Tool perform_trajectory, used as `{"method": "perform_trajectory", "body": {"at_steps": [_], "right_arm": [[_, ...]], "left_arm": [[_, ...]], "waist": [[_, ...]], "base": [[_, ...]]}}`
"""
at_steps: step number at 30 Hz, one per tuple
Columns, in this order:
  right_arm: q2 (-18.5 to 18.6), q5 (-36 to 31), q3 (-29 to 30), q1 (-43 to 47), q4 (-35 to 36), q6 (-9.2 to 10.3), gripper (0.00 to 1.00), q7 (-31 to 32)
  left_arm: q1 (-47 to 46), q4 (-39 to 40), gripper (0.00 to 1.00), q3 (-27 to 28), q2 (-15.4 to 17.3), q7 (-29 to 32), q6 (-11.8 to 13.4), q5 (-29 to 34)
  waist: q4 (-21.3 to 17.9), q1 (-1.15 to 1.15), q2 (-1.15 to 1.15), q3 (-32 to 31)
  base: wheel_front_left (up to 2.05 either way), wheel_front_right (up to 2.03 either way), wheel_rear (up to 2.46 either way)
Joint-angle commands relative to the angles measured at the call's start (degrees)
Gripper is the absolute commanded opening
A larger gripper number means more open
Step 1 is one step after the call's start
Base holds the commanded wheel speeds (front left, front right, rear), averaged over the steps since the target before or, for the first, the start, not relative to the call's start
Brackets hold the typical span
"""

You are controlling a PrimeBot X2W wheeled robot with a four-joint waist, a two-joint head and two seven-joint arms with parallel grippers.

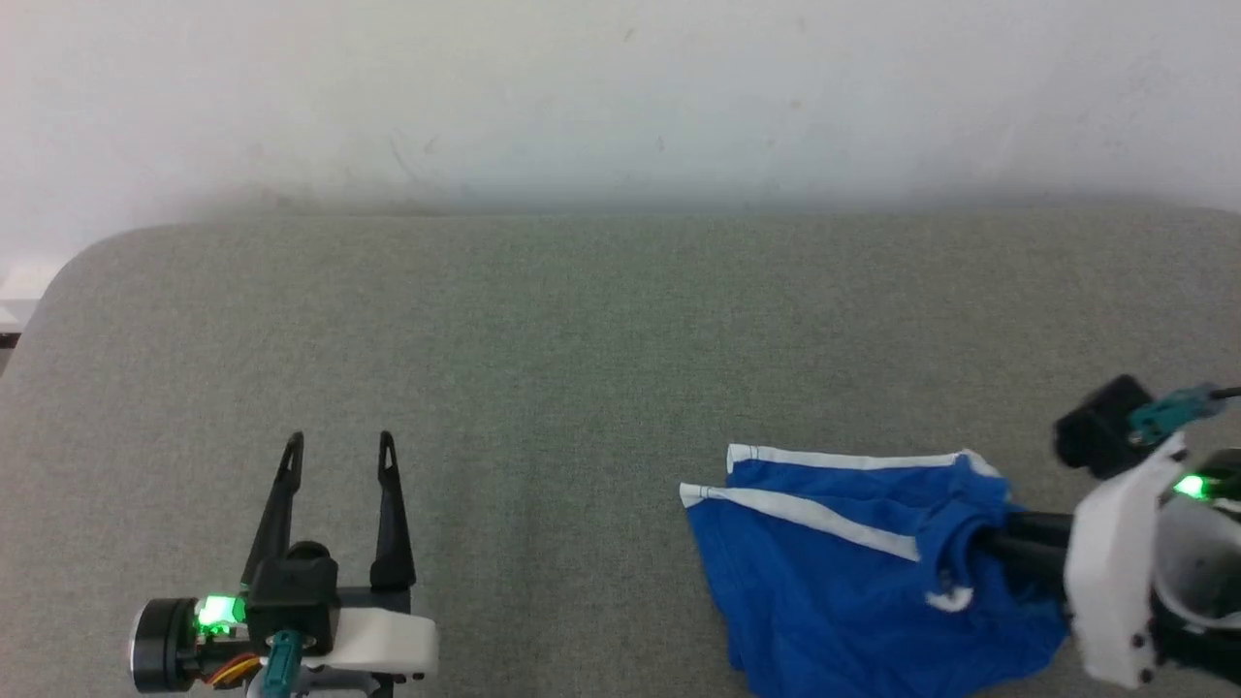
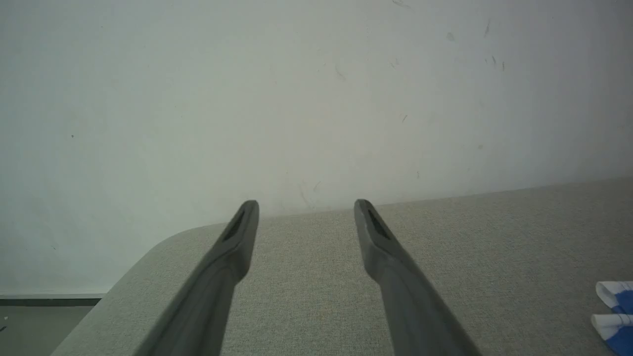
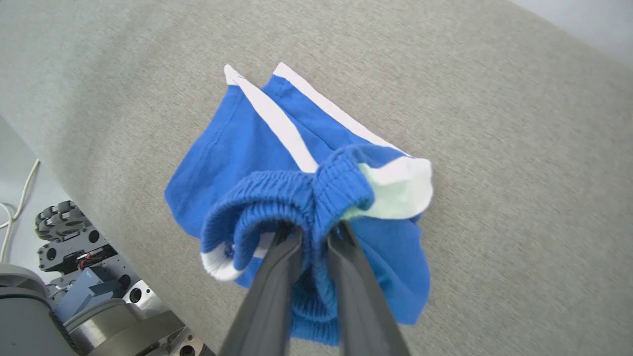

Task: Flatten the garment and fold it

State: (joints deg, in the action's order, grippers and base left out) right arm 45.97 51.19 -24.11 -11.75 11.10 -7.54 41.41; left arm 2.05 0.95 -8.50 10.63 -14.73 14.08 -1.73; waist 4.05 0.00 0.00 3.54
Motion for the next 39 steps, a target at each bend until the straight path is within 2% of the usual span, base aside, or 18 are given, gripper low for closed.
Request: {"method": "perform_trajectory", "body": {"at_steps": [1,6,13,19,20,21,22,24,28,33,35,39], "right_arm": [[-1.3,-0.2,-1.2,-1.2,1.4,0.05,0.0,0.3],[-6.7,-3.1,-8.3,-6.7,0.5,0.05,0.0,0.7],[-14.6,-6.6,-18.5,-14.2,-13.9,0.05,0.0,-1.3],[-17.0,-7.8,-27.1,-16.6,-25.3,0.05,0.0,-4.9],[-16.8,-7.8,-28.2,-17.0,-25.9,0.05,0.12,-6.1],[-16.7,-7.5,-28.8,-17.4,-26.2,0.05,0.44,-7.5],[-16.4,-7.0,-29.3,-17.8,-26.0,0.05,1.0,-8.9],[-14.6,-7.3,-30.0,-19.1,-24.2,0.05,1.0,-12.1],[-10.1,-7.2,-27.8,-20.1,-18.1,0.05,1.0,-18.4],[-6.1,-10.8,-18.4,-18.6,-11.9,0.05,1.0,-27.2],[-6.6,-13.9,-12.6,-16.9,-11.3,0.05,1.0,-32.0],[-11.8,-21.8,1.2,-11.0,-12.6,0.05,1.0,-41.1]], "left_arm": [[-0.8,0.2,1.0,-0.1,-0.7,-0.3,-0.5,0.6],[-2.6,0.1,1.0,-0.8,-1.7,-0.3,-0.9,0.7],[-4.8,-0.5,1.0,-1.2,-2.8,-0.3,-1.2,0.8],[-5.4,-2.0,1.0,-1.1,-3.3,-0.3,-1.3,0.8],[-5.4,-2.3,1.0,-1.0,-3.2,-0.3,-1.3,0.8],[-5.2,-2.6,1.0,-0.9,-3.2,-0.3,-1.3,0.7],[-4.9,-2.9,1.0,-0.7,-3.1,-0.3,-1.3,0.7],[-4.2,-3.6,1.0,-0.4,-2.9,-0.3,-1.4,0.6],[-2.9,-4.5,1.0,0.3,-2.6,-0.3,-1.6,0.2],[-2.1,-4.0,1.0,1.1,-2.8,-0.3,-2.2,-0.4],[-2.1,-3.5,1.0,1.3,-2.8,-0.3,-2.4,-0.4],[-2.1,-2.3,1.0,1.8,-3.1,-0.3,-2.6,-0.2]], "waist": [[0.5,0.0,0.0,0.9],[1.7,0.0,0.0,3.2],[3.3,0.0,0.0,5.4],[3.6,0.0,0.0,5.7],[3.4,0.0,0.0,5.4],[3.2,0.0,0.0,4.9],[2.7,0.0,0.0,4.4],[2.0,0.0,0.0,3.2],[0.2,0.0,0.0,0.7],[-1.9,0.0,0.0,-1.0],[-2.6,0.0,0.0,-1.4],[-3.4,0.0,0.0,-1.7]], "base": [[0.0,0.0,0.0],[0.0,0.0,0.0],[0.0,0.0,0.0],[0.0,0.0,0.0],[0.0,0.0,0.0],[0.0,0.0,0.0],[0.0,0.0,0.0],[0.0,0.0,0.0],[0.0,0.0,0.0],[0.0,0.0,0.0],[0.0,0.0,0.0],[0.0,0.0,0.0]]}}
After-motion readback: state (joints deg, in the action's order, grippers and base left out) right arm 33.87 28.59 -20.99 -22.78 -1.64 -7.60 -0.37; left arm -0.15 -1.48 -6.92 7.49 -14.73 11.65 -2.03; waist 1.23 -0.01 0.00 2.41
